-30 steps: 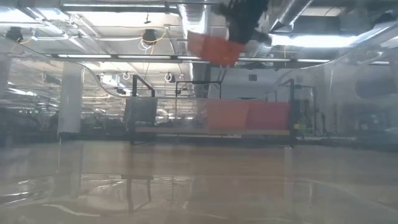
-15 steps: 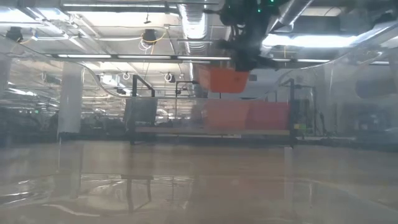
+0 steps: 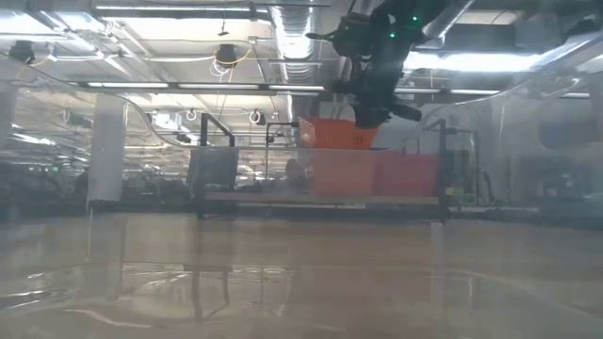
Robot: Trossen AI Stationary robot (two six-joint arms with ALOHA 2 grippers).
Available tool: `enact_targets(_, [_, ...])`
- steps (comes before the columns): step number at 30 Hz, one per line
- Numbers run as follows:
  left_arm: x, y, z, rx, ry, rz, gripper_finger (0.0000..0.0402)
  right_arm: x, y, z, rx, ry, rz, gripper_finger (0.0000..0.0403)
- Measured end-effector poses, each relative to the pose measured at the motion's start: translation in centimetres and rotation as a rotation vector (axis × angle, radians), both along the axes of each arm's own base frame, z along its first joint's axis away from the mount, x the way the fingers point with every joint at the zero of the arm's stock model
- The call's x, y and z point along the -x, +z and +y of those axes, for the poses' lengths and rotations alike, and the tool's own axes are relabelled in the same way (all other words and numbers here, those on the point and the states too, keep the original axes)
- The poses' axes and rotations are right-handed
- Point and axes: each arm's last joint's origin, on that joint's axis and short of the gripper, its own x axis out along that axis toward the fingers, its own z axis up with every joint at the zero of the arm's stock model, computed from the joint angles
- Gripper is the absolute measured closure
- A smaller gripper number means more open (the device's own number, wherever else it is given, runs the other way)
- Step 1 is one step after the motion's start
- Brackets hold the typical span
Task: Stack baskets on shelf by color
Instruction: Stack the orange bin on top of the orange bins on the shelf
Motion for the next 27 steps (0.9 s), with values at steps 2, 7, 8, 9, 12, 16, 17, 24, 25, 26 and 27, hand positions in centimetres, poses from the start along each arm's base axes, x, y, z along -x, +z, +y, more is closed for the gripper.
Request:
enact_targets(2, [0.0, 0.0, 0.0, 0.003, 0.004, -0.002, 0.0398, -0.1, -0.4, 0.0, 0.003, 0.000, -0.011, 0.0401])
enact_targets(7, [0.0, 0.0, 0.0, 0.004, 0.006, -0.003, 0.0398, -0.4, -1.3, 0.5, -0.019, 0.011, 0.020, 0.0401])
enact_targets(8, [0.0, 0.0, 0.0, 0.004, 0.006, -0.003, 0.0398, -0.3, -1.5, 0.6, -0.030, 0.015, 0.031, 0.0401])
enact_targets(9, [0.0, 0.0, 0.0, 0.004, 0.006, -0.003, 0.0398, -0.4, -1.4, 0.6, -0.029, 0.019, 0.029, 0.0401])
enact_targets(12, [0.0, 0.0, 0.0, 0.004, 0.006, -0.003, 0.0398, -0.7, -1.7, 0.5, -0.032, 0.021, 0.027, 0.0401])
enact_targets(16, [0.0, 0.0, 0.0, 0.004, 0.006, -0.004, 0.0397, -1.1, -2.2, 0.7, -0.035, 0.042, 0.036, 0.0382])
enact_targets(17, [0.0, 0.0, 0.0, 0.003, 0.007, -0.003, 0.0398, -1.1, -2.3, 0.7, -0.037, 0.046, 0.046, 0.0374])
enact_targets(24, [0.0, 0.0, 0.0, 0.005, 0.007, -0.004, 0.0398, -0.9, -2.0, 0.8, -0.005, 0.063, 0.057, 0.0330])
enact_targets(25, [0.0, 0.0, 0.0, 0.005, 0.007, -0.004, 0.0397, -0.9, -1.8, 0.7, 0.001, 0.070, 0.056, 0.0326])
enact_targets(26, [0.0, 0.0, 0.0, 0.006, 0.008, -0.005, 0.0398, -1.0, -1.5, 0.6, 0.010, 0.078, 0.054, 0.0322])
enact_targets(27, [0.0, 0.0, 0.0, 0.006, 0.008, -0.005, 0.0398, -1.0, -1.1, 0.5, 0.017, 0.085, 0.053, 0.0318])
